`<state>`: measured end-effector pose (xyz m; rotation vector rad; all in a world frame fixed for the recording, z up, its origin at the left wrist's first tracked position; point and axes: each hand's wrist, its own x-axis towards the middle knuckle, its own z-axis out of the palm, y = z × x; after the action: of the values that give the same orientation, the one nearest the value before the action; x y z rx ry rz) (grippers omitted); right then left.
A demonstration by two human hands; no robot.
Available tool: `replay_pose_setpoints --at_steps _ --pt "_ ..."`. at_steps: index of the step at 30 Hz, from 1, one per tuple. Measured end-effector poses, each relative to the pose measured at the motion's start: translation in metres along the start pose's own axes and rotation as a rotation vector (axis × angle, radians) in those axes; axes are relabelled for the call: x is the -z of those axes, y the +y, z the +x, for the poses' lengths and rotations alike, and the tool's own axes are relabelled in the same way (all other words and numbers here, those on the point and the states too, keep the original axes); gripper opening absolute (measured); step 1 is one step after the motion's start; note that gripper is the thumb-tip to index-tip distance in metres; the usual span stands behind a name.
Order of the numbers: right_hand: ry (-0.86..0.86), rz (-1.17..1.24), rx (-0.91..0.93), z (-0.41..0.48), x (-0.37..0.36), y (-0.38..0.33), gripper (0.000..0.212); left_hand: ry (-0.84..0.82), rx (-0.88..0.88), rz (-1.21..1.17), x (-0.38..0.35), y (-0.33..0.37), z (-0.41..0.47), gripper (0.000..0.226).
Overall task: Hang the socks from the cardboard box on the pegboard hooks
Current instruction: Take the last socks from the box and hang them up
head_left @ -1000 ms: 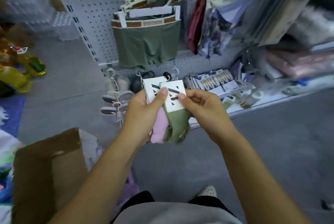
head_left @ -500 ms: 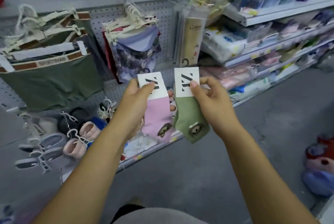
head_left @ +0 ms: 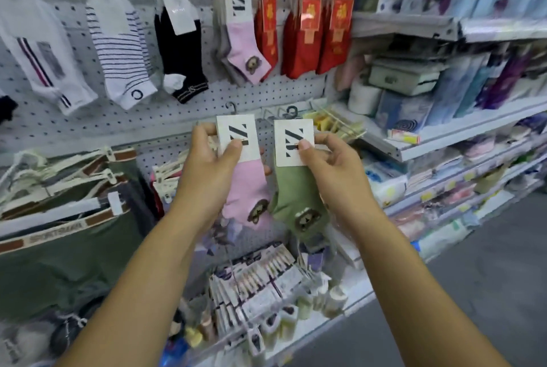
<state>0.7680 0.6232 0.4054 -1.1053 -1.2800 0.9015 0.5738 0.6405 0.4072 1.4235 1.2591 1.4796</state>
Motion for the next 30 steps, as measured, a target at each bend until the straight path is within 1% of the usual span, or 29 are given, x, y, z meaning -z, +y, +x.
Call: replay_pose_setpoints --at_steps 2,4,6,10,13,16,20,25,28,30 --pt "-0.009 -0.018 0.064 0.037 -0.003 -0.007 0.014 0.042 -0.058 0.016 -0.004 0.006 0.035 0.019" --pt "0.005 -0.027 0.135 0.071 -0.005 -0.013 0.008 0.106 -0.122 0.032 -0.008 0.015 0.066 0.014" --pt "0.022 -0.033 0.182 0.105 -0.009 -0.021 0.01 0.176 -0.162 0.06 -0.01 0.023 0.092 0.007" --pt "0.037 -0.049 0.28 0.171 -0.017 -0.04 0.016 0.253 -0.179 0.069 -0.012 0.033 0.129 0.01" --pt "0.014 -0.017 0.32 0.216 -0.027 -0.057 0.016 0.277 -0.21 0.086 -0.015 0.039 0.15 0.006" --pt "-0.046 -0.001 0.332 0.253 -0.037 -0.065 0.018 0.33 -0.225 0.104 -0.023 0.043 0.169 0.01" --pt "-0.12 0.057 0.39 0.289 -0.048 -0.071 0.019 0.404 -0.224 0.112 -0.031 0.048 0.188 0.013" --pt "-0.153 0.141 0.411 0.313 -0.058 -0.079 0.017 0.42 -0.26 0.123 -0.04 0.053 0.199 0.013" --pt "-0.212 0.132 0.415 0.319 -0.062 -0.074 0.018 0.423 -0.247 0.161 -0.043 0.051 0.203 0.013" --pt "-0.22 0.107 0.409 0.322 -0.064 -0.07 0.019 0.432 -0.233 0.185 -0.043 0.05 0.204 0.016"
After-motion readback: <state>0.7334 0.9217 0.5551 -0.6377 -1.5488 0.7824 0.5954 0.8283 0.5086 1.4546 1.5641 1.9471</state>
